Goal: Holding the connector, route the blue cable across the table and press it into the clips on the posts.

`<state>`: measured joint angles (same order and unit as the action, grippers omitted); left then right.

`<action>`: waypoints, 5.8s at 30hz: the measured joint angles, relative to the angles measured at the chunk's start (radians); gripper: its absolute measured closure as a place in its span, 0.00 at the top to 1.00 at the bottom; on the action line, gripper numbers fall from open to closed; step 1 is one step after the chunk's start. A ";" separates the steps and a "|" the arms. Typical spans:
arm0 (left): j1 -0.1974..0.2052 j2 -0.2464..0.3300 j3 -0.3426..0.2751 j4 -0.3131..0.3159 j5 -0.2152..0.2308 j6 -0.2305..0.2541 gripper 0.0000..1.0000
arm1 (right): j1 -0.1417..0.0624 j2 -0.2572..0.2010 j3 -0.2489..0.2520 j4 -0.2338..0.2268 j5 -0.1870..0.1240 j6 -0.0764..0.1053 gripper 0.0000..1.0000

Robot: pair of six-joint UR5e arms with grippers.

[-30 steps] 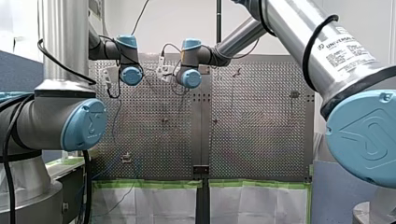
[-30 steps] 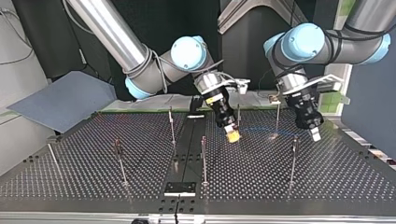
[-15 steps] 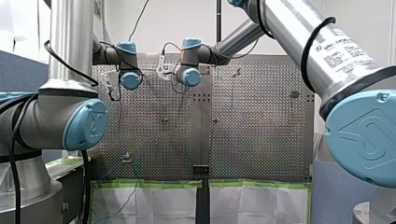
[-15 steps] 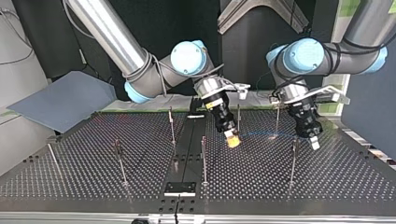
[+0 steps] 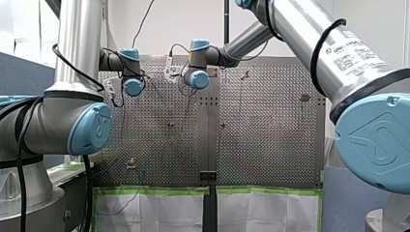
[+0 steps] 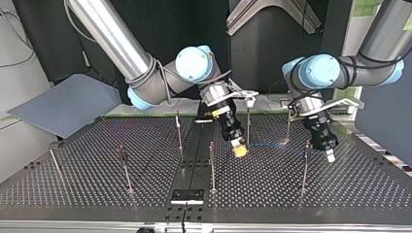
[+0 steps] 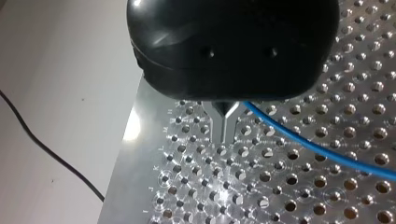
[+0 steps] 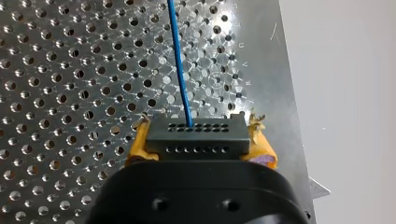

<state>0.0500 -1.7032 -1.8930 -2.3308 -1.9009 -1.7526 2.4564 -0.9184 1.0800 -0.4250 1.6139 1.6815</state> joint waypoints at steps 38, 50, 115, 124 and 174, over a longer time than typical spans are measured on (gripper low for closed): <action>-0.001 0.103 -0.062 -0.287 0.041 -0.169 1.00 | 0.018 -0.008 -0.036 0.146 0.153 -0.122 0.00; -0.020 0.219 -0.134 -0.407 0.087 -0.185 1.00 | 0.020 -0.017 -0.042 0.166 0.162 -0.129 0.00; -0.125 0.012 0.093 -0.339 0.220 0.003 0.86 | 0.013 -0.018 -0.042 0.188 0.169 -0.127 0.00; -0.126 0.011 0.093 -0.338 0.219 -0.003 0.00 | 0.012 -0.018 -0.042 0.189 0.169 -0.127 0.00; -0.175 -0.019 -0.216 -0.168 0.129 -0.013 0.00 | -0.015 -0.008 0.203 0.183 0.133 -0.108 0.00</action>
<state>-0.1250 -1.7223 -2.1086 -2.4991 -1.7718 -1.7658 2.4414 -0.9264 1.2827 -0.2418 1.7466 1.5734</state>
